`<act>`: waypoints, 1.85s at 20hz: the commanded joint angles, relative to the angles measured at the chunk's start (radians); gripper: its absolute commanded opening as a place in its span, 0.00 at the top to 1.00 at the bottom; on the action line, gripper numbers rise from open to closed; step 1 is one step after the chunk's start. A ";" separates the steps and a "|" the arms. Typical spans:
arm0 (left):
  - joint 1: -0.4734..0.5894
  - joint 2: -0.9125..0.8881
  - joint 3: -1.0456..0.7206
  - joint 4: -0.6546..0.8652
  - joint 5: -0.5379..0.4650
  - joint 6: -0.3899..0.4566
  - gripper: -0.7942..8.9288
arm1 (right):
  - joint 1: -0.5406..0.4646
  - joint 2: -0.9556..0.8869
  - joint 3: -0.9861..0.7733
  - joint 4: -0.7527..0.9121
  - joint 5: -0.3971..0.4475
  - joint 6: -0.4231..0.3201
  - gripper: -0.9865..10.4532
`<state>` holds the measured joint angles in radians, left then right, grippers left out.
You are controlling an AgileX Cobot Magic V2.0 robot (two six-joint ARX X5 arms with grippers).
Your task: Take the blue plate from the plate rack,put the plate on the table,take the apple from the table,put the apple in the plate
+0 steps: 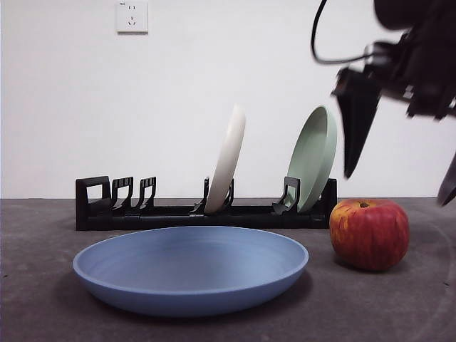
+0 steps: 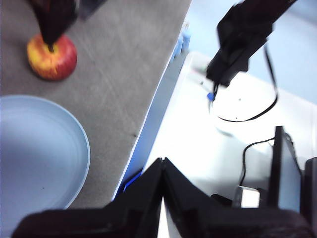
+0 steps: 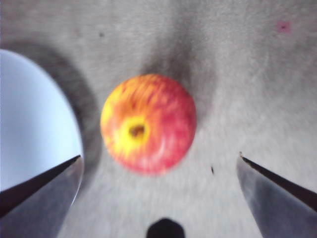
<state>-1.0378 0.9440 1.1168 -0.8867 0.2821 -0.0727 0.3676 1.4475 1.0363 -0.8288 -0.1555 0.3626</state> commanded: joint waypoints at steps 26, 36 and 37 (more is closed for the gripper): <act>0.000 -0.262 0.005 -0.227 0.002 -0.154 0.92 | 0.327 0.068 0.109 0.114 0.077 0.084 0.92; 0.000 -0.247 0.154 -0.396 -0.265 -0.169 0.92 | 0.492 0.214 0.113 0.242 0.076 0.132 0.92; 0.000 -0.247 0.162 -0.426 -0.323 -0.177 0.92 | 0.500 0.225 0.113 0.253 0.076 0.132 0.92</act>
<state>-1.0378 0.6960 1.2804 -1.3083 -0.0212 -0.2398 0.8627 1.6672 1.1481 -0.5850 -0.0776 0.4866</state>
